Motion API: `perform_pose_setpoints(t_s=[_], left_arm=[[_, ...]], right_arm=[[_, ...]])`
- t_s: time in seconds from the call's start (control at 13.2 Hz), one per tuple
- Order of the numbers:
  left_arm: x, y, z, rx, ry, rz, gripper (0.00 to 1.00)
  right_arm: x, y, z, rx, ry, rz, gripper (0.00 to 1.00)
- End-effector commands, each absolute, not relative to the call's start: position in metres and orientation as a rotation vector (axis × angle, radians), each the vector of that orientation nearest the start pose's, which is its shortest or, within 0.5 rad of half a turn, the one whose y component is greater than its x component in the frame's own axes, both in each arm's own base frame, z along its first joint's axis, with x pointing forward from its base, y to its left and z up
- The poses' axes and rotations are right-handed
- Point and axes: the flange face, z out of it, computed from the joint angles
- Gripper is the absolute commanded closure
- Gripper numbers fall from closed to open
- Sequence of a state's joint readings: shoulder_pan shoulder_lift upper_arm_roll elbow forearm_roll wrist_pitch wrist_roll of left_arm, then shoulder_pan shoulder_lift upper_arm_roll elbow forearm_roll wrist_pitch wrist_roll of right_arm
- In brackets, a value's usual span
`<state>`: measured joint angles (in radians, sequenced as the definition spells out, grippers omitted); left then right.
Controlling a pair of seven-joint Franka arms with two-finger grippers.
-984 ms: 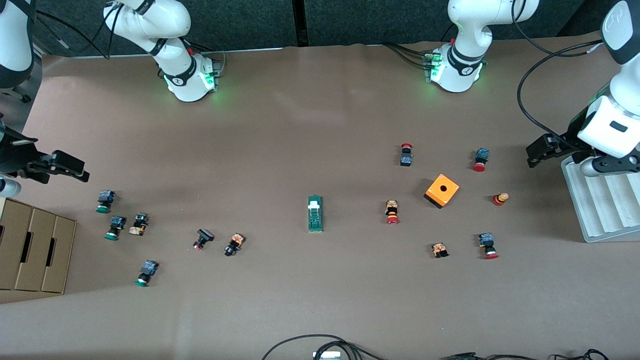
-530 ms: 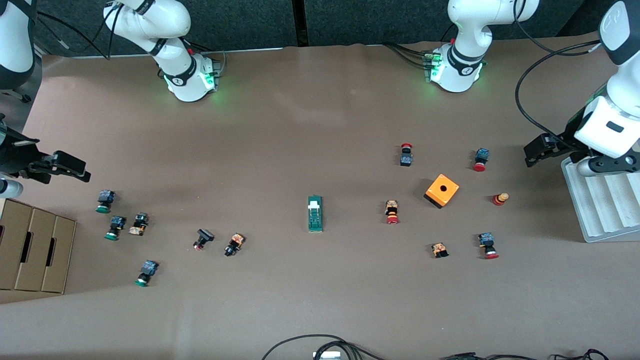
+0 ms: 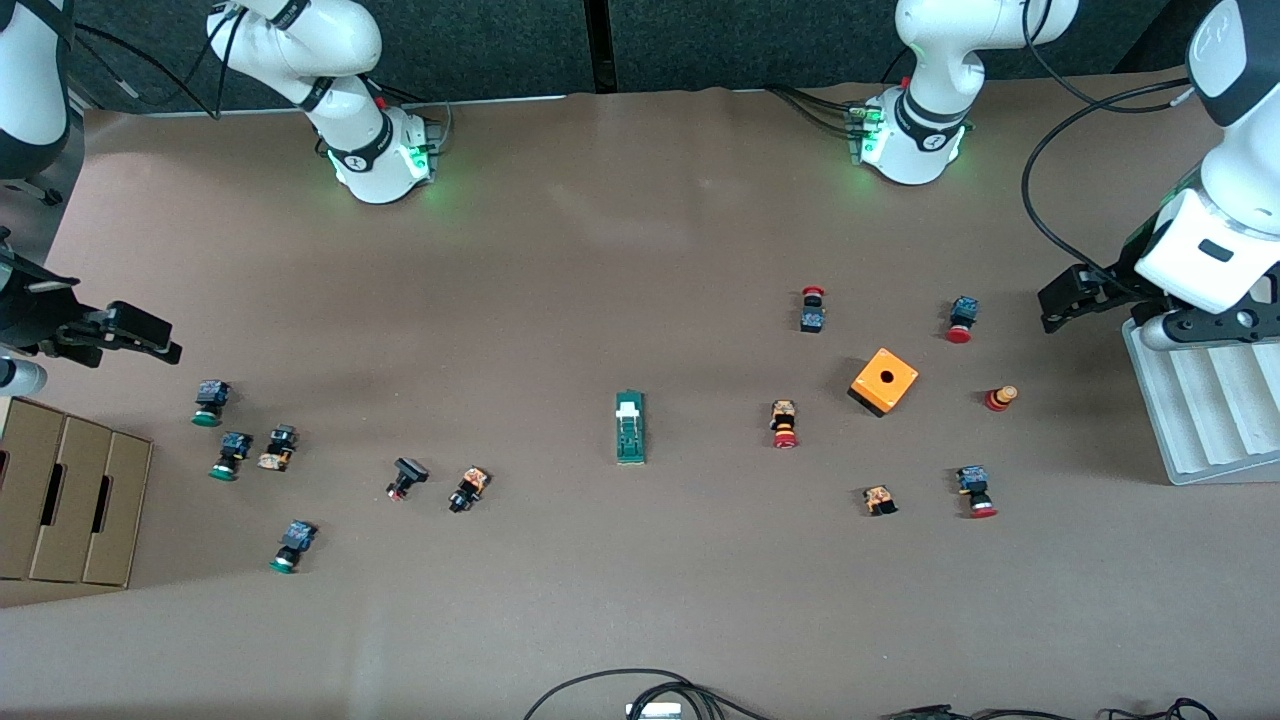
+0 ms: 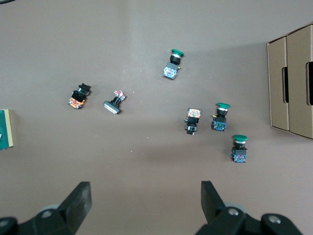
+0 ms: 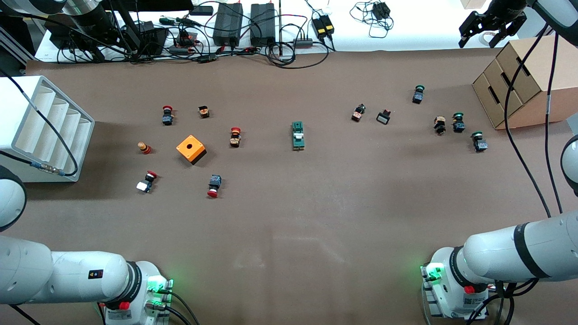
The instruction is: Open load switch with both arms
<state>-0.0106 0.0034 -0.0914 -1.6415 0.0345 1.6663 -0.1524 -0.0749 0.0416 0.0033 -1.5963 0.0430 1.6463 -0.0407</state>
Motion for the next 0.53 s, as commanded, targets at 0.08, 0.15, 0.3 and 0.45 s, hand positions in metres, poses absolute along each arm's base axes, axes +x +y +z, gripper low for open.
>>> perform_pose_setpoints(t_s=[0.08, 0.15, 0.3, 0.45], left_arm=[[0.5588, -0.055, 0.6054, -3.11, -0.056, -0.037, 0.0], [0.5584, -0.0542, 0.6062, -3.11, -0.059, -0.04, 0.0], [0.5573, -0.0548, 0.6052, -3.108, -0.056, -0.03, 0.0], [0.5536, -0.063, 0.6047, -3.107, -0.036, 0.0, 0.0]], right_arm=[[0.5692, -0.0383, 0.5978, -3.104, 0.056, 0.001, 0.0], [0.5692, -0.0383, 0.5978, -3.104, 0.056, 0.001, 0.0], [0.5692, -0.0383, 0.5978, -3.104, 0.053, 0.001, 0.0], [0.5697, -0.0376, 0.5969, -3.105, 0.051, 0.004, 0.0]])
